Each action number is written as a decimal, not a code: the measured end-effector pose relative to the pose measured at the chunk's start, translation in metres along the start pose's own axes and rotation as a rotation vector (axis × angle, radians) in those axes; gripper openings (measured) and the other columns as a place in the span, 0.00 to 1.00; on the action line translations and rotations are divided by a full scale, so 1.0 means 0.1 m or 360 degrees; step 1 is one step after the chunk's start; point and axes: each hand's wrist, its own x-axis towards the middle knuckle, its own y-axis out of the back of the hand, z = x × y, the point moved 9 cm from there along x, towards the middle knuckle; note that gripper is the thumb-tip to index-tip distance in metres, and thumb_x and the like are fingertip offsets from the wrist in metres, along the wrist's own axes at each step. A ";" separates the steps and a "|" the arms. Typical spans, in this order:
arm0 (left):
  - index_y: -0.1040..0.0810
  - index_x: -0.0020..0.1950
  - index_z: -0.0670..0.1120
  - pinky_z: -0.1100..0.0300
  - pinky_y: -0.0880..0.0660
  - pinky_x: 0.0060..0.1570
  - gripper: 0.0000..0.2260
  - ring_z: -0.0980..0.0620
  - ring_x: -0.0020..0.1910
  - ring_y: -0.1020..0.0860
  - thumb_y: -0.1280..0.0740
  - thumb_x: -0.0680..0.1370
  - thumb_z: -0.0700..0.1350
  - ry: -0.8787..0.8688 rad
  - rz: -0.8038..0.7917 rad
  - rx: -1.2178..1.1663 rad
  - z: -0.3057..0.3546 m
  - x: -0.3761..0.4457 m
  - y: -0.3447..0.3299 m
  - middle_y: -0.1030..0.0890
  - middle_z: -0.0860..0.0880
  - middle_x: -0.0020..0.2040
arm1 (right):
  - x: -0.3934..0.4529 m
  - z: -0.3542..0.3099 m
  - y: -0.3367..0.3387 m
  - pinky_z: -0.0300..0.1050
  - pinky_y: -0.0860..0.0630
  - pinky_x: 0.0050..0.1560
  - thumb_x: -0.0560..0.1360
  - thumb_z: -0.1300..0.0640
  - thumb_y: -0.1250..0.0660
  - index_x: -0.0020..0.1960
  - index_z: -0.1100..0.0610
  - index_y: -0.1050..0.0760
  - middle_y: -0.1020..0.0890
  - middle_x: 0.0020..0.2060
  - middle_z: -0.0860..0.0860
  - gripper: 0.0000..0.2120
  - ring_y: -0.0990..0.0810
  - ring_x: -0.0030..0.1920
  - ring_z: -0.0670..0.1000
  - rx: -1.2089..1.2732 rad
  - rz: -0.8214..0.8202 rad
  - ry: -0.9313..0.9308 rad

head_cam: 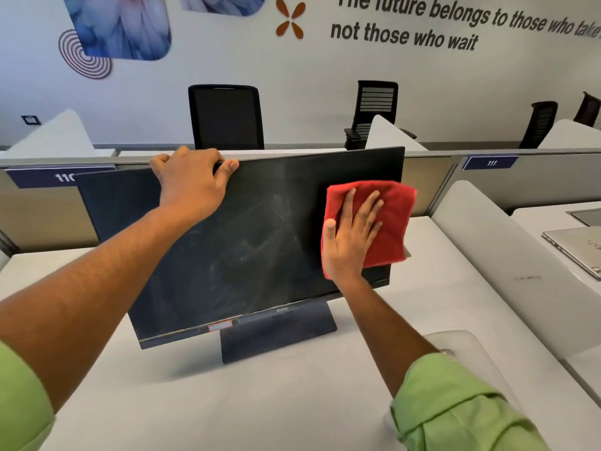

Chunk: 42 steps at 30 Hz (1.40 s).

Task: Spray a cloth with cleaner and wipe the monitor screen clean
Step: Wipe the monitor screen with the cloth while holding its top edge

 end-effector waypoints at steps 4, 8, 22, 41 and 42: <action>0.20 0.50 0.50 0.48 0.44 0.49 0.19 0.46 0.50 0.28 0.44 0.82 0.62 0.0003 0.0004 -0.0004 -0.02 0.00 -0.01 0.23 0.50 0.41 | 0.38 -0.33 0.13 0.69 0.54 0.82 0.84 0.33 0.56 0.86 0.47 0.48 0.52 0.86 0.58 0.34 0.57 0.85 0.61 -0.0065 0.0162 0.0125; 0.20 0.51 0.50 0.48 0.43 0.50 0.19 0.45 0.51 0.27 0.44 0.82 0.62 0.0008 -0.0004 0.0008 -0.02 0.02 -0.03 0.25 0.50 0.40 | 0.43 -0.78 0.12 0.69 0.53 0.82 0.84 0.35 0.52 0.85 0.45 0.47 0.49 0.86 0.58 0.32 0.54 0.86 0.60 -0.0098 0.0211 0.0293; 0.21 0.48 0.51 0.46 0.41 0.51 0.19 0.45 0.51 0.27 0.44 0.83 0.61 -0.0033 -0.0038 -0.0035 0.05 0.03 -0.03 0.25 0.51 0.40 | -0.59 -0.86 -0.38 0.65 0.49 0.83 0.87 0.42 0.48 0.86 0.45 0.53 0.51 0.86 0.49 0.30 0.52 0.86 0.54 -0.0280 -0.0108 0.1065; 0.21 0.45 0.52 0.47 0.40 0.51 0.18 0.46 0.50 0.26 0.43 0.83 0.60 0.0018 -0.0021 -0.0049 0.02 0.00 0.00 0.26 0.53 0.37 | -0.19 -1.57 -0.31 0.63 0.57 0.84 0.87 0.43 0.51 0.86 0.49 0.50 0.53 0.85 0.50 0.29 0.55 0.86 0.54 -0.0105 -0.0032 0.0734; 0.22 0.43 0.52 0.47 0.40 0.51 0.18 0.46 0.50 0.26 0.44 0.83 0.59 0.0003 -0.0015 -0.0056 0.02 0.00 0.00 0.26 0.53 0.37 | -0.27 -1.59 -0.35 0.63 0.57 0.84 0.87 0.43 0.51 0.86 0.49 0.50 0.53 0.86 0.49 0.29 0.56 0.86 0.53 -0.0145 -0.0089 0.0816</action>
